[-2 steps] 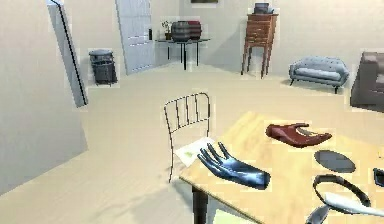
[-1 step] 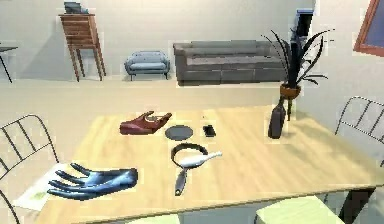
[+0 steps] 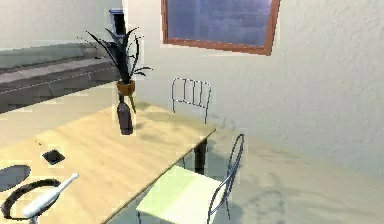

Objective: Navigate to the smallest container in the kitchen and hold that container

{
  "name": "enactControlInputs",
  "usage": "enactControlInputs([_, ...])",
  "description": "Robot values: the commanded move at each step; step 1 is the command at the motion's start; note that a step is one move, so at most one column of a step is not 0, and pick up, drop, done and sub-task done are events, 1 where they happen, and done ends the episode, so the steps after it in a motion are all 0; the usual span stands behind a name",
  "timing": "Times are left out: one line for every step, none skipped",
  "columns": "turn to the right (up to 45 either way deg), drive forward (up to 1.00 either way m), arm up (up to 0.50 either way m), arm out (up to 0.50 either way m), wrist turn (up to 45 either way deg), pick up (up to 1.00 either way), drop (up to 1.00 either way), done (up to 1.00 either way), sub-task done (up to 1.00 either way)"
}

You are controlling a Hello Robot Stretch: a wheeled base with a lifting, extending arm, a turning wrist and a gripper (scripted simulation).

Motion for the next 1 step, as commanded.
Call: enactControlInputs([0.0, 0.25, 0.00, 0.00, 0.0, 0.00, 0.00, 0.00, 0.00])
